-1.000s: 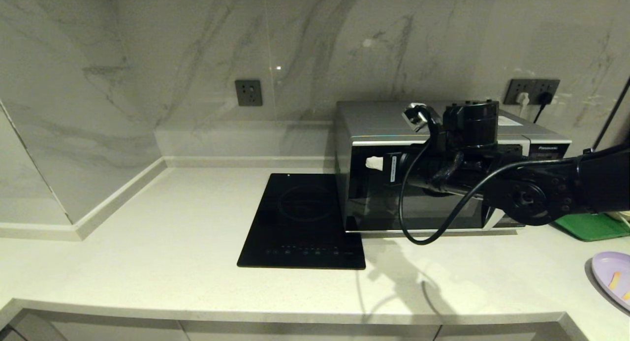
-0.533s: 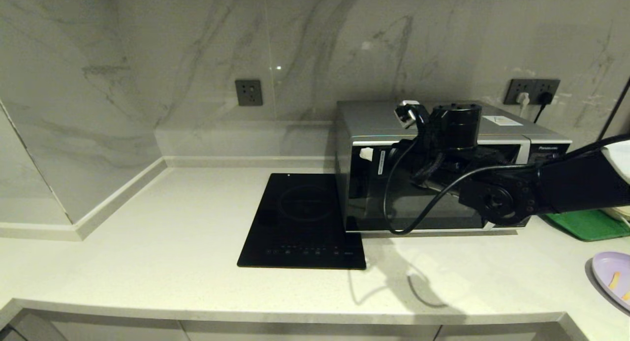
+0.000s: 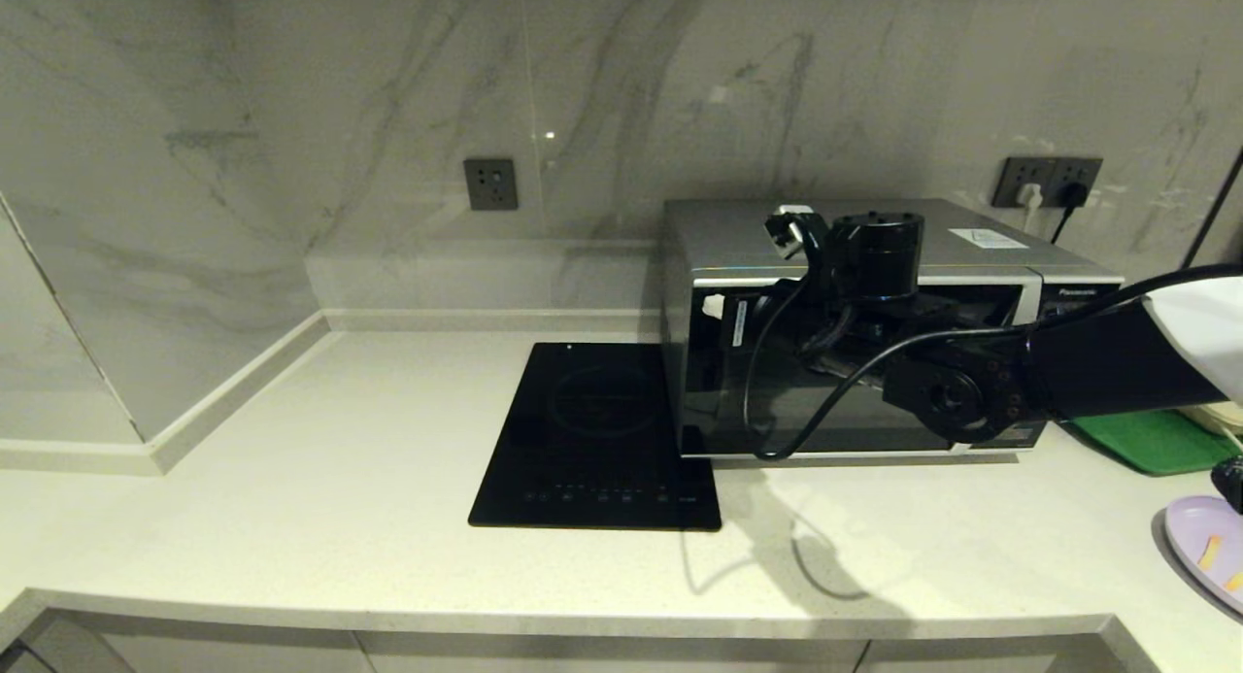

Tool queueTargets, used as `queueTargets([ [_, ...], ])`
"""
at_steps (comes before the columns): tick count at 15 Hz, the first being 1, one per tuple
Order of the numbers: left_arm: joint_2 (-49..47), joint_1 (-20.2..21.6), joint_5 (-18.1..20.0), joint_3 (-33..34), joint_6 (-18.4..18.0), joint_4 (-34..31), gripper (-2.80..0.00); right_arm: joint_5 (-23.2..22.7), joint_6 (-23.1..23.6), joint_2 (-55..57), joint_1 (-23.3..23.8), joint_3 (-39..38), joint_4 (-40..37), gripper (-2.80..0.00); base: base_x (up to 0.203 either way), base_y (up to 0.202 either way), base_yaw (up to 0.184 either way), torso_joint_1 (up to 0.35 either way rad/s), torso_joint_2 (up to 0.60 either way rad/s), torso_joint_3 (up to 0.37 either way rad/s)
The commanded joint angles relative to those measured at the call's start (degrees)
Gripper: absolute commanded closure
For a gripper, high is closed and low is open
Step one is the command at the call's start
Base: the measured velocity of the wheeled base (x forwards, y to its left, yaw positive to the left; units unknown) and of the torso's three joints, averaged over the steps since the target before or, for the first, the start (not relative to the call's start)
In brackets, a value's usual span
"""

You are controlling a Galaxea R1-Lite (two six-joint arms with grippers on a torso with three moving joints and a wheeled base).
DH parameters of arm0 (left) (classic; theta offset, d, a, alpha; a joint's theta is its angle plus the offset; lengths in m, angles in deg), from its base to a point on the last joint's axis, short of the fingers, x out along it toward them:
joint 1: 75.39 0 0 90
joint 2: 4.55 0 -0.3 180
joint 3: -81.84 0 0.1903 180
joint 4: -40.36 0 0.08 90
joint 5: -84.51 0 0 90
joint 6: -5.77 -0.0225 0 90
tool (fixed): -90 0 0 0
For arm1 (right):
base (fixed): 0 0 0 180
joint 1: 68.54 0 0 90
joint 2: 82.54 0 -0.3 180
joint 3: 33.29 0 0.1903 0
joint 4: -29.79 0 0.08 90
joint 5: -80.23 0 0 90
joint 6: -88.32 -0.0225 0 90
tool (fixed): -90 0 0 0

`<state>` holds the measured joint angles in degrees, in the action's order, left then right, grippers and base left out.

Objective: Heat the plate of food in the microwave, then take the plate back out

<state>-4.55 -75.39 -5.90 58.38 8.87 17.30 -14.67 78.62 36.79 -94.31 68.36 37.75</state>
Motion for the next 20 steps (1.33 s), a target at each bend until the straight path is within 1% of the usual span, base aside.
queueTargets([
  [1,0.0,0.0,0.0,0.0,0.1,0.0,0.0,1.6,-0.1,1.2,0.0,1.4,0.3,0.0,0.0,0.0,0.0,0.0,0.0,0.0],
  [6,0.0,0.0,0.0,0.0,0.1,0.0,0.0,4.1,-0.3,1.9,0.0,2.6,0.3,0.0,0.0,0.0,0.0,0.0,0.0,0.0],
  [10,0.0,0.0,0.0,0.0,0.1,0.0,0.0,4.6,-0.6,0.2,0.0,1.4,0.4,0.0,0.0,0.0,0.0,0.0,0.0,0.0],
  [13,0.0,0.0,0.0,0.0,0.1,0.0,0.0,4.5,-1.4,-5.2,0.0,-2.6,1.1,0.0,0.0,0.0,0.0,0.0,0.0,0.0],
  [15,0.0,0.0,0.0,0.0,0.0,0.0,0.0,4.7,-1.7,-11.9,0.0,-7.2,0.2,0.0,0.0,0.0,0.0,0.0,0.0,0.0],
  [16,0.0,0.0,0.0,0.0,0.1,0.0,0.0,5.0,-1.8,-16.1,0.0,-9.3,-1.8,0.0,0.0,0.0,0.0,0.0,0.0,0.0],
  [17,0.0,0.0,0.0,0.0,0.1,0.0,0.0,5.8,-1.8,-21.6,0.1,-11.2,-5.9,0.0,0.0,0.0,0.0,0.0,0.0,0.0],
  [18,0.0,0.0,0.0,0.0,0.1,0.0,0.0,6.9,-1.9,-27.0,0.3,-12.4,-11.5,0.0,0.0,0.0,0.0,0.0,0.0,0.0],
  [20,0.0,0.0,0.0,0.0,0.1,0.0,0.0,11.3,-1.9,-39.0,0.6,-14.2,-26.6,0.0,0.0,0.0,0.0,0.0,0.0,0.0],
])
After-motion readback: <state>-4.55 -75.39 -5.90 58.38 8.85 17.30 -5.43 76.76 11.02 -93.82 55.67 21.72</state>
